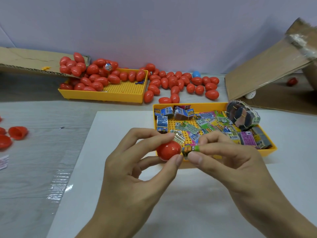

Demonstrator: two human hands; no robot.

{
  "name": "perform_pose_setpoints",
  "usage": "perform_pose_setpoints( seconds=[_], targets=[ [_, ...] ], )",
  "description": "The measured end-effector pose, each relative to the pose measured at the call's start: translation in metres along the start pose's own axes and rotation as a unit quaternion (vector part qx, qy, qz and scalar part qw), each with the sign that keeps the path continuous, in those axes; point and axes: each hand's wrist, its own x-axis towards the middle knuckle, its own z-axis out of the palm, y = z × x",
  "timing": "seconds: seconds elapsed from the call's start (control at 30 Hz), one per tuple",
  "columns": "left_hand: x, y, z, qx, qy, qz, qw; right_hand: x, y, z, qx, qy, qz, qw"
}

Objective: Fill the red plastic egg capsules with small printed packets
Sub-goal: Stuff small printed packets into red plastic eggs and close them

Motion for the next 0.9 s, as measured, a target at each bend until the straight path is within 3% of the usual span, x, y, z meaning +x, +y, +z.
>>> perform_pose_setpoints(
  seconds=[0.43,0.9],
  targets=[
    [-0.0016,-0.0013,0.0028,-0.013,-0.029,-0.021,0.999,0.0031,0.0055,-0.0036,0.093,-0.023,0.062,0.993],
    [-0.002,-0.0012,0.0025,0.03,-0.033,0.01,0.999,0.0009,0.0055,-0.0023,0.003,0.005,0.03,1.0]
  ],
)
